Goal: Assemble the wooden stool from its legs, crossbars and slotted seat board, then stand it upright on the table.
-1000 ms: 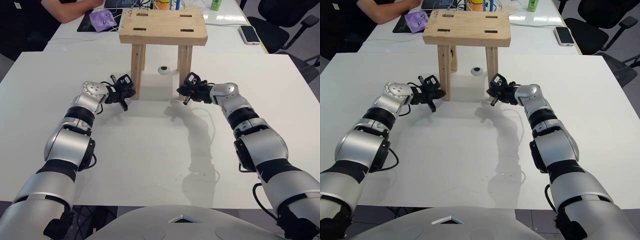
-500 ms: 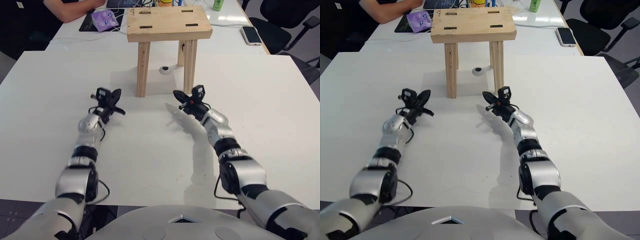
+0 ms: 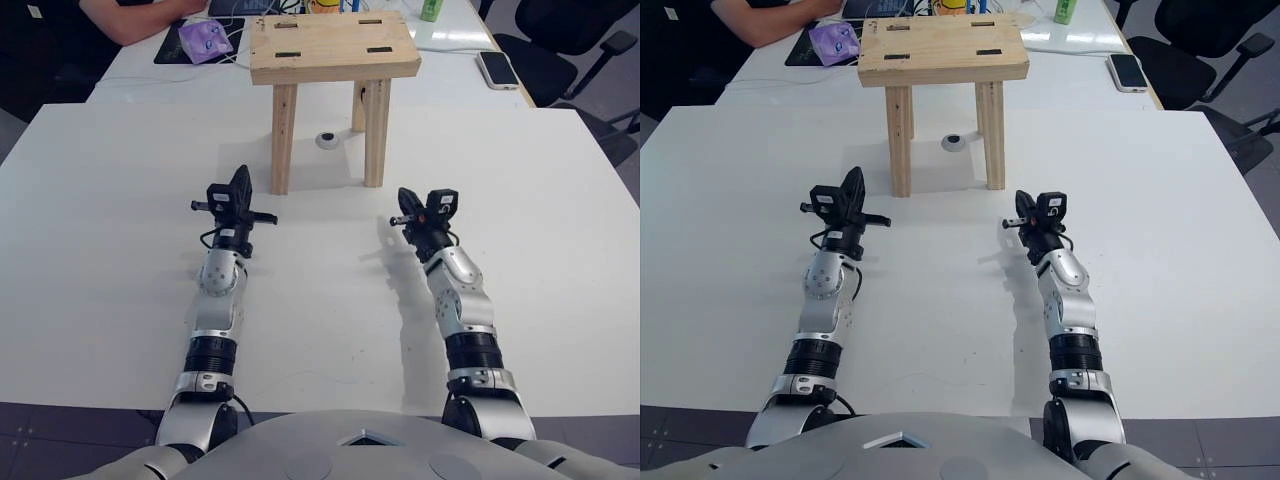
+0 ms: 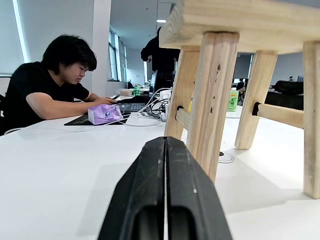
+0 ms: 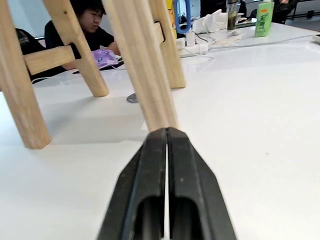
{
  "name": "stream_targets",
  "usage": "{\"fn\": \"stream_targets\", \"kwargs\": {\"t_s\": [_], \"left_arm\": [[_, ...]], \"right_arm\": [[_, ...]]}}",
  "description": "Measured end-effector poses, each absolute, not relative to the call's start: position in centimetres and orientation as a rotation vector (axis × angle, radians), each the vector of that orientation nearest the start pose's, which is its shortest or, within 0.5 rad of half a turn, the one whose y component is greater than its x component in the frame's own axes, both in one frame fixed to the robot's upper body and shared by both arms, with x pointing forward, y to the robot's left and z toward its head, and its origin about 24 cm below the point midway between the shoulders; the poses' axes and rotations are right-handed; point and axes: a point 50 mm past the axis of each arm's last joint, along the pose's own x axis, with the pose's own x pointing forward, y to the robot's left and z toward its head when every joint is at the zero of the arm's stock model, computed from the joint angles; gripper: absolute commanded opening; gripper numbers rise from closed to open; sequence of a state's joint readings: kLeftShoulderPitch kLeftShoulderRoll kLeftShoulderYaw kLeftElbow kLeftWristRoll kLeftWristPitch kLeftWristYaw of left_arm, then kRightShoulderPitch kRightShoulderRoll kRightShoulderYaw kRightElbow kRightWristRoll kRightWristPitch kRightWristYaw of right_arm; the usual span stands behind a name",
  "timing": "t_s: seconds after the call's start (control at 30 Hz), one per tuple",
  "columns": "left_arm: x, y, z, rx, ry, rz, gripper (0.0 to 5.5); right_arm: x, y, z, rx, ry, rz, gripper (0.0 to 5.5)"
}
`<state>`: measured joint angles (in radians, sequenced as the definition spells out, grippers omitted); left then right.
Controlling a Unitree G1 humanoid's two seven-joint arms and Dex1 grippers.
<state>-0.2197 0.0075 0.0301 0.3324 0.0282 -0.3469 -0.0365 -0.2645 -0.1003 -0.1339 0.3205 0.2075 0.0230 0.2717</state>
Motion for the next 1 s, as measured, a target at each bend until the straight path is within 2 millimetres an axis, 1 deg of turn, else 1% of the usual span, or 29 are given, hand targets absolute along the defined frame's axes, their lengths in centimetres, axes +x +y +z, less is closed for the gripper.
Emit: {"fn": "stream_targets", "kwargs": {"t_s": [0.1, 0.23, 0.27, 0.33, 0.4, 0.47, 0.53, 0.6, 0.77, 0.83, 0.9, 1.0], "left_arm": [[29.7, 13.5, 5.7, 0.059, -0.237, -0.023, 0.01], [30.6, 12.9, 5.8, 0.072, -0.234, 0.021, 0.01], [30.6, 12.7, 5.9, 0.075, -0.236, 0.024, 0.01], [30.8, 12.0, 5.8, 0.057, -0.227, 0.009, 0.01], [31.0, 11.2, 5.9, 0.037, -0.228, -0.026, 0.01], [31.2, 10.7, 6.3, 0.007, -0.237, -0.072, 0.01], [31.3, 10.6, 6.4, -0.021, -0.233, -0.113, 0.01], [31.3, 10.9, 6.2, -0.04, -0.216, -0.129, 0.01], [31.4, 11.5, 6.4, -0.007, -0.213, -0.166, 0.01], [31.4, 11.6, 6.6, -0.007, -0.211, -0.191, 0.01], [31.4, 11.2, 6.5, -0.023, -0.178, -0.231, 0.01], [31.2, 10.4, 6.8, -0.009, -0.174, -0.289, 0.01]], "right_arm": [[31.3, -18.2, 4.6, 0.101, 0.033, 0.098, 0.0], [32.6, -19.1, 4.7, 0.018, 0.054, 0.072, 0.0], [32.9, -19.1, 4.9, 0.002, 0.053, 0.064, 0.0], [33.5, -19.2, 4.8, -0.09, 0.081, 0.031, 0.0], [33.7, -18.8, 4.6, -0.139, 0.114, 0.038, 0.0], [33.7, -18.1, 4.4, -0.137, 0.115, 0.057, 0.0], [33.5, -17.4, 4.4, -0.124, 0.102, 0.059, 0.0], [33.3, -16.9, 4.4, -0.106, 0.089, 0.047, 0.0], [32.6, -15.5, 4.3, -0.076, 0.05, 0.036, 0.0], [32.0, -14.8, 4.1, -0.041, 0.047, 0.04, 0.0], [31.3, -14.3, 3.7, -0.016, 0.052, 0.028, 0.0], [30.0, -14.0, 3.2, 0.002, 0.07, -0.004, 0.0]]}}
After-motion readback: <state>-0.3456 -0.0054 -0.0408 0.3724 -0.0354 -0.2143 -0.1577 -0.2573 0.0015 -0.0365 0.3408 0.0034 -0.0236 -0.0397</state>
